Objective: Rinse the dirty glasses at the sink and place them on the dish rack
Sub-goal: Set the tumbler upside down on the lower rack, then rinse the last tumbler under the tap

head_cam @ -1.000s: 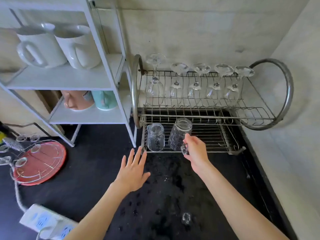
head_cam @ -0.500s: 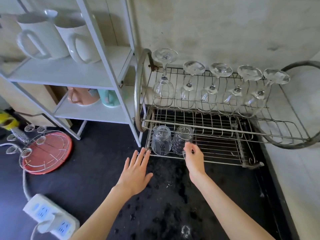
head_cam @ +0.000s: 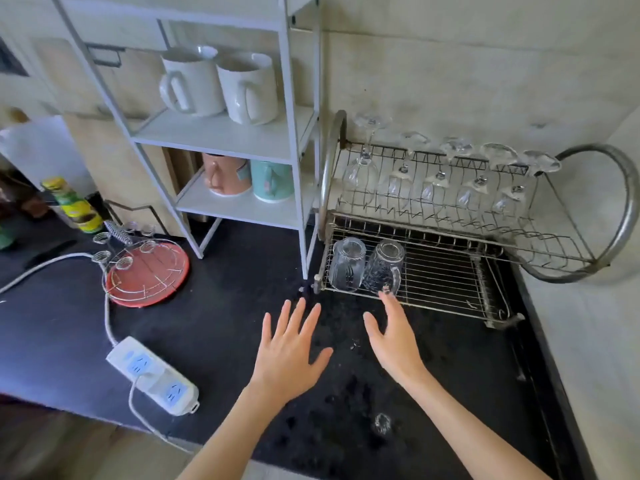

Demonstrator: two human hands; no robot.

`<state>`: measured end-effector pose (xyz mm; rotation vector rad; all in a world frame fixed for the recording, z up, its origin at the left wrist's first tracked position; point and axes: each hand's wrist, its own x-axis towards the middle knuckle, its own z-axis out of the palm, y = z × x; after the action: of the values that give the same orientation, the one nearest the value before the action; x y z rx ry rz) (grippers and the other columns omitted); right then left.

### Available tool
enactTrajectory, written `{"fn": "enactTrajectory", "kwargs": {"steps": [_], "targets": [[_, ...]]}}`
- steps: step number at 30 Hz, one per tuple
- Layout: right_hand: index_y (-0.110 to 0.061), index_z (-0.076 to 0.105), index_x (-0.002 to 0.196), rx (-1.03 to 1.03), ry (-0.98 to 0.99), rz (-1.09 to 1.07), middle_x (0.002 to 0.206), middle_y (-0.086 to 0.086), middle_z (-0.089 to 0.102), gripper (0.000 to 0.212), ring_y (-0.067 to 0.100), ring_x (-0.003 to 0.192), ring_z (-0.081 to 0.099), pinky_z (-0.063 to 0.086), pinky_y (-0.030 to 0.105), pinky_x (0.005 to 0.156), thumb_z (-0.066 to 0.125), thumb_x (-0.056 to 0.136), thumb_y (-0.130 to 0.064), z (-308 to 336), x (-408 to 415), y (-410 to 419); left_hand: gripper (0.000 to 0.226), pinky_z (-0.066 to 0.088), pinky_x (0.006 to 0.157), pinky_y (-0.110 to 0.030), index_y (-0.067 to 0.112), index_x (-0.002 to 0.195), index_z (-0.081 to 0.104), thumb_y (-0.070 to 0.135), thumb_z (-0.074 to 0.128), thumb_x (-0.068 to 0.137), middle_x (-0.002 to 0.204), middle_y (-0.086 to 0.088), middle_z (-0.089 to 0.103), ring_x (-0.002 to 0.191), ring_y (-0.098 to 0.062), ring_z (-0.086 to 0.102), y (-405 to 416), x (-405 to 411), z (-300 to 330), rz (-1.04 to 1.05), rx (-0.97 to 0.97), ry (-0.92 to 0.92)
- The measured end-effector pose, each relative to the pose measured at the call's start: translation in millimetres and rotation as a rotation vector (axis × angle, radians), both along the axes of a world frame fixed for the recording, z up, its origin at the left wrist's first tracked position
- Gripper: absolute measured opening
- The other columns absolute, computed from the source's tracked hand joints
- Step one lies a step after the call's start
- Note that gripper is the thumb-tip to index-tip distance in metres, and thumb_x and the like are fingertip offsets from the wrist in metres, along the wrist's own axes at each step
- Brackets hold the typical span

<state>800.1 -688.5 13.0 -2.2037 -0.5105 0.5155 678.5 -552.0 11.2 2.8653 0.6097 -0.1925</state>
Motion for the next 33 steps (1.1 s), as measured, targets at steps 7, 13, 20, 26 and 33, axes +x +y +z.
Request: {"fn": "enactTrajectory", "kwargs": {"steps": [7,13,20,26,33], "targets": [[-0.025,0.014,0.15,-0.232,-0.446,0.438,0.159,0.0,-0.001,0.064,0.018,0.147,0.004,0.006,0.041,0.118,0.037,0.096,-0.05,14.4,-123.3,-6.3,0.064,0.041,0.094,-0.057,0.02,0.135,0.041,0.057,0.034,0.083,0.136,-0.009,0.052,0.126,-0.035,0.048,-6.0,-137.6,11.2,0.077,0.102,-0.133],[-0.017,0.042,0.138,-0.249,-0.672,0.725,0.146,0.014,0.041,0.065,0.032,0.13,0.046,0.041,0.056,0.097,0.027,0.089,-0.056,25.6,-251.2,27.4,0.063,0.042,0.093,-0.059,0.021,0.135,0.045,0.059,0.026,0.089,0.139,-0.01,0.05,0.126,-0.037,0.047,-5.1,-297.6,24.5,0.277,0.15,-0.104],[-0.022,0.04,0.138,-0.071,-0.752,0.999,0.145,0.011,0.043,0.069,0.028,0.134,0.038,0.035,0.054,0.101,0.01,0.092,-0.064,52.6,-373.8,118.7,0.064,0.04,0.095,-0.062,0.021,0.137,0.043,0.059,0.032,0.087,0.141,-0.01,0.047,0.129,-0.039,0.042,34.2,-452.7,50.9,0.634,0.189,-0.132],[-0.02,0.039,0.142,0.064,-0.741,1.192,0.148,0.011,0.037,0.069,0.031,0.139,0.032,0.021,0.054,0.108,0.025,0.09,-0.063,70.6,-447.6,217.1,0.068,0.016,0.108,-0.054,0.025,0.144,0.033,0.062,0.027,0.087,0.15,-0.007,0.033,0.14,-0.035,0.023,88.0,-526.1,69.4,0.882,0.277,-0.193],[-0.029,0.013,0.149,0.139,-0.741,1.391,0.158,0.004,0.011,0.081,0.021,0.147,0.003,-0.006,0.041,0.114,0.005,0.081,-0.073,66.6,-498.9,344.5,0.089,-0.007,0.111,-0.044,0.032,0.149,0.014,0.076,-0.012,0.076,0.157,0.0,0.008,0.142,-0.026,-0.009,170.3,-580.2,52.5,1.08,0.264,-0.18]]}}
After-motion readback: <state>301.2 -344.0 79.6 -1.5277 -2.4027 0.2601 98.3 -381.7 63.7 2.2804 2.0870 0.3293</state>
